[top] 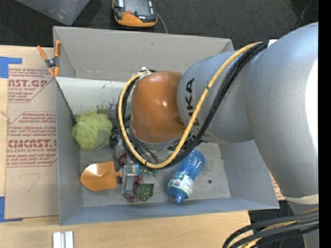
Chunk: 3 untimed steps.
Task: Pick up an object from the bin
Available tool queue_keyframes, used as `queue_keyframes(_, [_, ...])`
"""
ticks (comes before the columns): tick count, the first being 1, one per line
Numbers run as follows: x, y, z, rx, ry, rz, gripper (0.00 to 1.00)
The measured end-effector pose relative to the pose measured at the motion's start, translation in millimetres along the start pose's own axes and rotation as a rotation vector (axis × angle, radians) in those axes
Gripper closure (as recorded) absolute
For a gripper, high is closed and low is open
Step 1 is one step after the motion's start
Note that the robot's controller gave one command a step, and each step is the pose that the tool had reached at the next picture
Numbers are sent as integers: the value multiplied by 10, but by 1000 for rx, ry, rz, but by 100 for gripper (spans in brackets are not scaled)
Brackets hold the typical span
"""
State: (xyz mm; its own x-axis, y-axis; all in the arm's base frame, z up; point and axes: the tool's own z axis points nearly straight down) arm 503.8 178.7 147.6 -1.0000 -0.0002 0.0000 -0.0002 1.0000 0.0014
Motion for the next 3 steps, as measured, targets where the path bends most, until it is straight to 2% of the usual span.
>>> queue_keyframes(1, [-197, 460, 803, 0, 6, 143, 0])
queue_keyframes(2, [-147, 495, 69, -2, -5, 56, 0])
queue_keyframes(3, [-37, 393, 490, 4, 12, 162, 0])
